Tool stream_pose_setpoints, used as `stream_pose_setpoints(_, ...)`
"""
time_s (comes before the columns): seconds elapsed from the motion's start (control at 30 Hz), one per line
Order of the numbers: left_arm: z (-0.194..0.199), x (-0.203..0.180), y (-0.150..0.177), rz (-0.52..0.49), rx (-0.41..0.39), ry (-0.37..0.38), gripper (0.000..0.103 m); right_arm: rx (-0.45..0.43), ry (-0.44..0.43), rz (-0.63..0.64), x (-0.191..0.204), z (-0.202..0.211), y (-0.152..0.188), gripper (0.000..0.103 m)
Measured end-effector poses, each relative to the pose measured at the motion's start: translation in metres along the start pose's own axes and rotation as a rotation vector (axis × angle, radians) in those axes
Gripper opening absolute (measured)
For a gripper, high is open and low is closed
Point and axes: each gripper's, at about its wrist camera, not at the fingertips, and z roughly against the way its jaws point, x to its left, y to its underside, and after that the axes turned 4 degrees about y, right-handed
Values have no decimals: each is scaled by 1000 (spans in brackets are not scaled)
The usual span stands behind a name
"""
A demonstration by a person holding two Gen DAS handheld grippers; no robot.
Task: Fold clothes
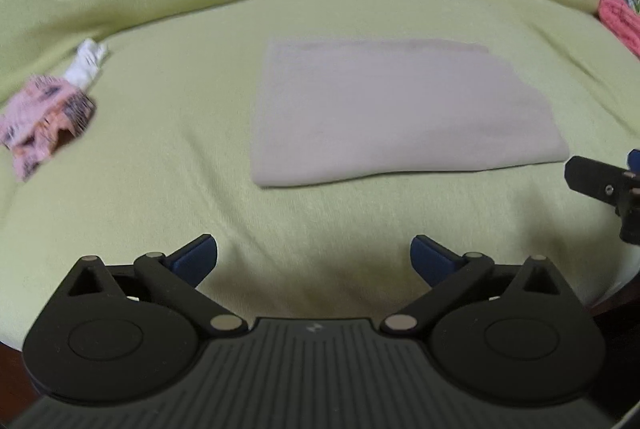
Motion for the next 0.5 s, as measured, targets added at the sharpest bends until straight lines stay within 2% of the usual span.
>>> stream_pose_setpoints(0.07, 0, 0, 0, -15, -2, -18, 102, 13, 7, -11, -2, -4, 0, 102)
stream_pose_setpoints(0.27, 7, 5, -2, 32, -6, 18, 102, 24, 4, -31, -3, -7, 1, 102)
stream_pose_setpoints(0.5, 10, 7, -3, 44, 7, 9, 102, 24, 5, -35, -6, -5, 2, 102)
